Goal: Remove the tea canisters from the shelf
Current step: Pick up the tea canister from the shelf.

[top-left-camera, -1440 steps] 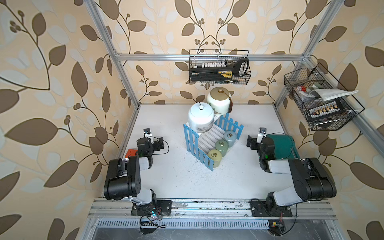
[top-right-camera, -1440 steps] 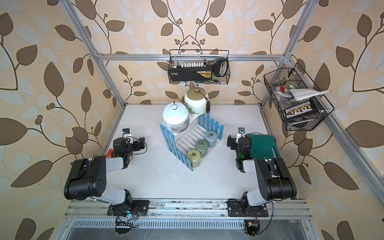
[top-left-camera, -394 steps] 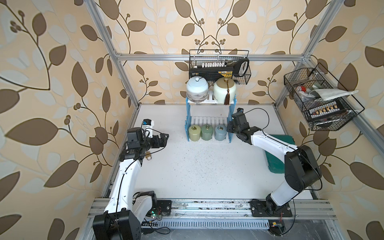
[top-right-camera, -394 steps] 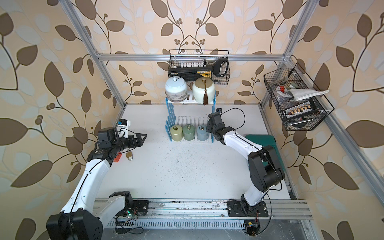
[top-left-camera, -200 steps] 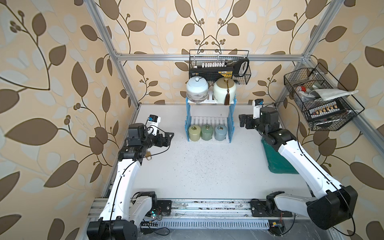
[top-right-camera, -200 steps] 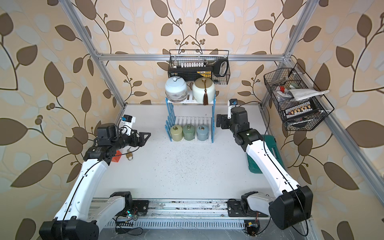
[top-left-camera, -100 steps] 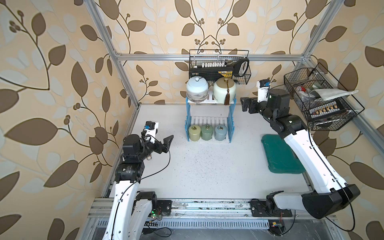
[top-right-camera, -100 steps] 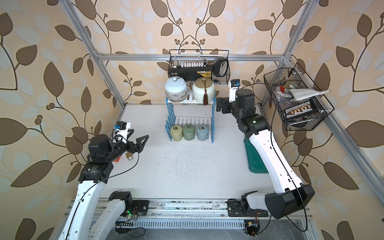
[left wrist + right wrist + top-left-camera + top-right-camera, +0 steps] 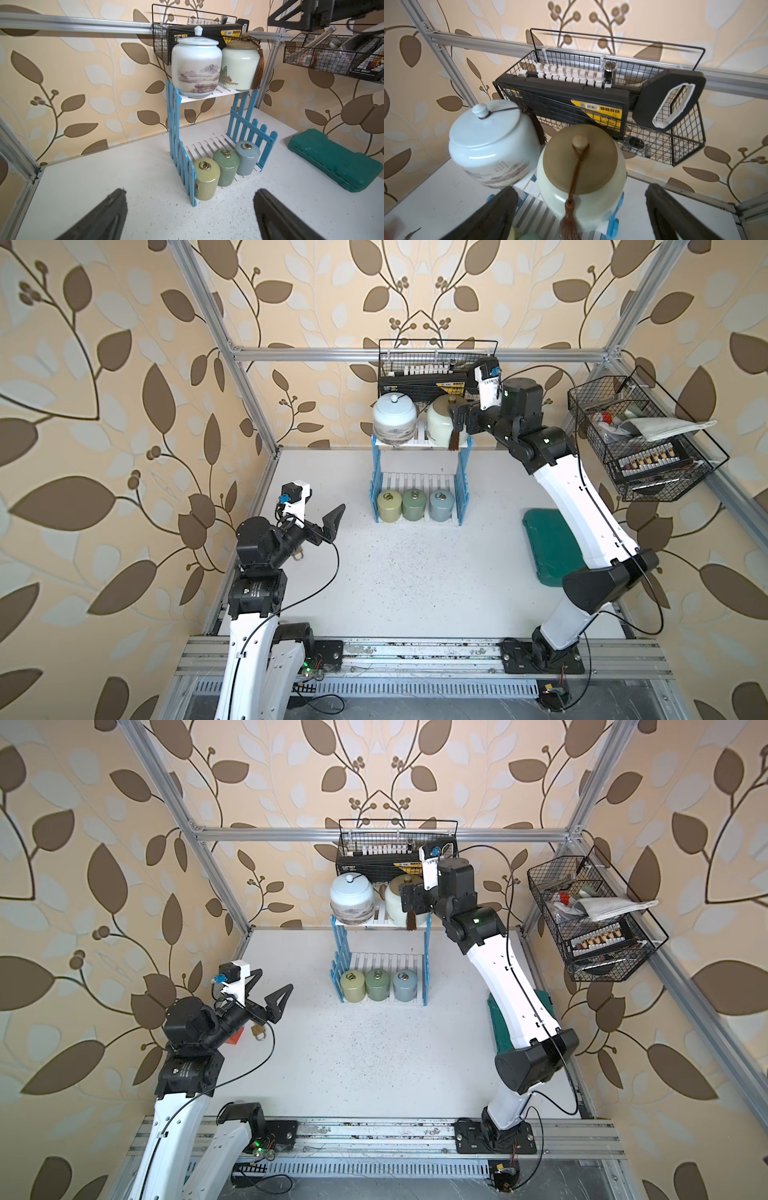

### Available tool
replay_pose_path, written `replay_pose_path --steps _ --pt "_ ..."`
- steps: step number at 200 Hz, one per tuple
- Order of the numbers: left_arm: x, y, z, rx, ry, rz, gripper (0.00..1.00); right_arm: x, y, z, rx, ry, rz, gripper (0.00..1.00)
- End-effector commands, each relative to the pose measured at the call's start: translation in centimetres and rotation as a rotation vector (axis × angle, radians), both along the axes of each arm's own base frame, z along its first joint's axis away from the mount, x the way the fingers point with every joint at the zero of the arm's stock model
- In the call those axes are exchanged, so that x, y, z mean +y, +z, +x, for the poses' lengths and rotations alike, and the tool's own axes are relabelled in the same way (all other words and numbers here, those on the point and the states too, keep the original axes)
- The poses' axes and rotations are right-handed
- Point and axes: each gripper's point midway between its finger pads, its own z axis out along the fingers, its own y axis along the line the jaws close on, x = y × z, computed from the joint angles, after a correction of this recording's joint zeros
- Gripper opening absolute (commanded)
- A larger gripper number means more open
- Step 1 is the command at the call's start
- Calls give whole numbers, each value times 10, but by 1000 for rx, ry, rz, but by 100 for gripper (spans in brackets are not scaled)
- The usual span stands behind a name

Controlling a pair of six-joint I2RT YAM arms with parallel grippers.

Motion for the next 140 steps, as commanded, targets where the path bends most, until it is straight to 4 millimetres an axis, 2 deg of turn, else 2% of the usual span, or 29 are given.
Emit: replay_pose_path --steps 1,41,60,88,110,140 --pt "-2 24 -4 -76 -23 -47 99 7 -5 13 22 1 -50 97" --pt "0 22 -5 -73 -16 -40 98 22 -9 35 10 0 -54 90" --pt "3 26 -5 -56 2 -58 99 23 -13 44 3 -8 -58 83" --pt "2 16 -4 -66 -4 -23 98 22 -21 52 6 -25 -84 70" --pt "4 23 -5 -49 7 -50 99 20 -29 60 10 -40 -106 62" --pt "4 15 -4 -52 4 -36 98 20 -39 64 30 -38 -109 52"
